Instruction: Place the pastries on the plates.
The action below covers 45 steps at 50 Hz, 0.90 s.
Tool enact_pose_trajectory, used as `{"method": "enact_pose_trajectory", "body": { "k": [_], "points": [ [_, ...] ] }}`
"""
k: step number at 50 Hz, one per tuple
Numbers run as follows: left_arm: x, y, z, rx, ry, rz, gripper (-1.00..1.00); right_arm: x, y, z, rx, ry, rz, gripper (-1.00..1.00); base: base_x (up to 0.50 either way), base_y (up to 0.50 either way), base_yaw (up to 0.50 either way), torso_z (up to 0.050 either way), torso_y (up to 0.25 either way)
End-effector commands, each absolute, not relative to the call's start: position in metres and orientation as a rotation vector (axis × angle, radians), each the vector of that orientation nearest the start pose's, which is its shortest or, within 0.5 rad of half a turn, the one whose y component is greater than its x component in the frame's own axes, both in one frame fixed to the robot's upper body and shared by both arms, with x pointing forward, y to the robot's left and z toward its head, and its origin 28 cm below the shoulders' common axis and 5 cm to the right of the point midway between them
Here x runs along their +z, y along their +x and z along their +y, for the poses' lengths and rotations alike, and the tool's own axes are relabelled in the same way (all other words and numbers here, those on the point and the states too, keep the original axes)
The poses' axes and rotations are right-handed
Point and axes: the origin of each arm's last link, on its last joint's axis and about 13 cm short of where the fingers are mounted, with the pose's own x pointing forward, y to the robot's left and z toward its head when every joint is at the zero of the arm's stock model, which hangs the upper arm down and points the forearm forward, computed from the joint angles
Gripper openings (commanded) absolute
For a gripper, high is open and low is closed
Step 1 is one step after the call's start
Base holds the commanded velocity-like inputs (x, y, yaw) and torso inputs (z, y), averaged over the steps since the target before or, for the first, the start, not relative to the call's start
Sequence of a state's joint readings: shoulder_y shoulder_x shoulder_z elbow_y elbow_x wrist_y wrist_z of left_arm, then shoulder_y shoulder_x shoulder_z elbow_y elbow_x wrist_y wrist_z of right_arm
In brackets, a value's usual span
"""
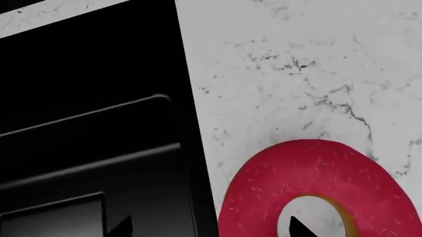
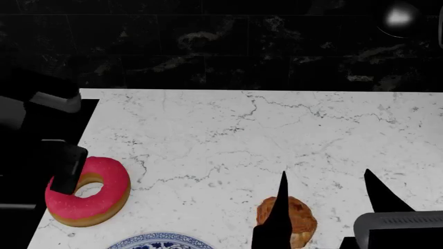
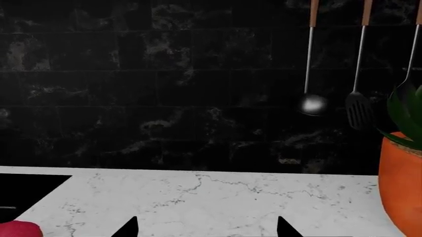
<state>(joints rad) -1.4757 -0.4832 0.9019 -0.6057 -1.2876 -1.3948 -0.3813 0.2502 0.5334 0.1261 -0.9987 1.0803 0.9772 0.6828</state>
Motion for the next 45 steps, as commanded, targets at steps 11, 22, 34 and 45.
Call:
{"method": "enact_pose_trajectory", "body": {
  "k": [11,22,34,45],
  "points": [
    [0.245,0.357,0.240,-0.211,0.259,0.947,1.00,0.196,0.158,-0.120,0.068,0.049,-0.104,1.00,0.00,0.00,0.00,0.000,0.000],
    [0.236,0.361,0.246,-0.180,0.241,0.968,1.00,0.198,0.154,-0.118,0.061,0.051,-0.099,1.00,0.00,0.00,0.00,0.000,0.000],
    [0.223,0.355,0.241,-0.193,0.241,0.997,1.00,0.201,0.151,-0.119,0.068,0.051,-0.095,1.00,0.00,0.00,0.00,0.000,0.000],
    [0.218,0.356,0.239,-0.192,0.234,1.005,1.00,0.203,0.148,-0.121,0.069,0.049,-0.092,1.00,0.00,0.00,0.00,0.000,0.000]
  ]
}}
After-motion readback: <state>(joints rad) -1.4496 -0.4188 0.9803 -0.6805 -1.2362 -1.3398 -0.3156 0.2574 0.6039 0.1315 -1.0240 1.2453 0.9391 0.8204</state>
